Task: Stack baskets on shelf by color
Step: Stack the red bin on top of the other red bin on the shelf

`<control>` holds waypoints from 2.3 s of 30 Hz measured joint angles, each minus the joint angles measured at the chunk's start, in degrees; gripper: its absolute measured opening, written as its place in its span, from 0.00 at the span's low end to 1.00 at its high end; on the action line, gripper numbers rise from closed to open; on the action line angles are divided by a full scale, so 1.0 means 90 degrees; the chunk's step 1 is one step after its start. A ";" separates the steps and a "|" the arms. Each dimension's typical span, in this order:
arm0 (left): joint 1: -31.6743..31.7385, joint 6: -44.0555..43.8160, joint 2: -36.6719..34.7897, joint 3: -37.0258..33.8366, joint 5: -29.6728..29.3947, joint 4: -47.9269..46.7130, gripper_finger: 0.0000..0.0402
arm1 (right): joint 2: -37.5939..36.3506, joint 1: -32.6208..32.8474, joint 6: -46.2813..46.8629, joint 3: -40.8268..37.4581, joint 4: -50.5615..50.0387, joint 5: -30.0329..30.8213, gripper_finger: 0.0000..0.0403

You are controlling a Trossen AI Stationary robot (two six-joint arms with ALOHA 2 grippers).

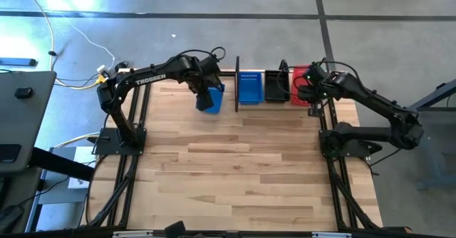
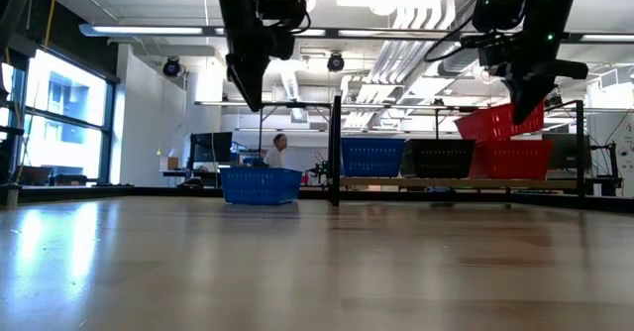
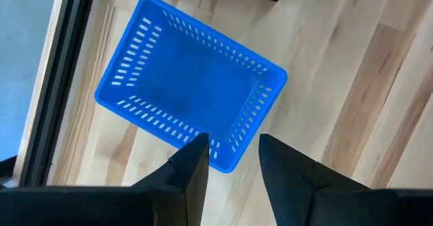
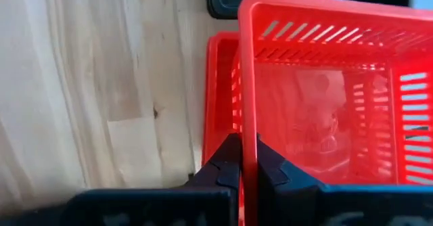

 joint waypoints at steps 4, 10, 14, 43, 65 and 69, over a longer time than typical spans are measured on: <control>0.0000 -0.0190 0.0000 0.0000 0.0002 0.0000 0.30 | 0.0249 -0.0125 -0.0001 0.0000 0.0001 -0.0286 0.00; 0.0000 -0.0358 0.0000 0.0000 0.0001 0.0083 0.30 | 0.0505 -0.0206 0.0112 0.0000 0.0090 -0.0264 0.00; 0.0000 -0.0518 0.0002 0.0000 0.0000 0.0149 0.30 | 0.0547 -0.0212 0.0146 0.0000 0.0152 -0.0274 0.00; 0.0000 -0.0633 0.0005 0.0000 -0.0025 0.0287 0.30 | 0.0536 -0.0132 0.0862 0.0000 0.0168 -0.0122 0.00; 0.0000 -0.0635 0.0005 0.0000 -0.0078 0.0279 0.30 | 0.0537 -0.0010 0.1425 0.0000 0.0218 0.0010 0.22; -0.0002 -0.0679 0.0005 0.0000 -0.0078 0.0279 0.30 | 0.0466 -0.0010 0.1555 0.0000 0.0138 0.0010 0.26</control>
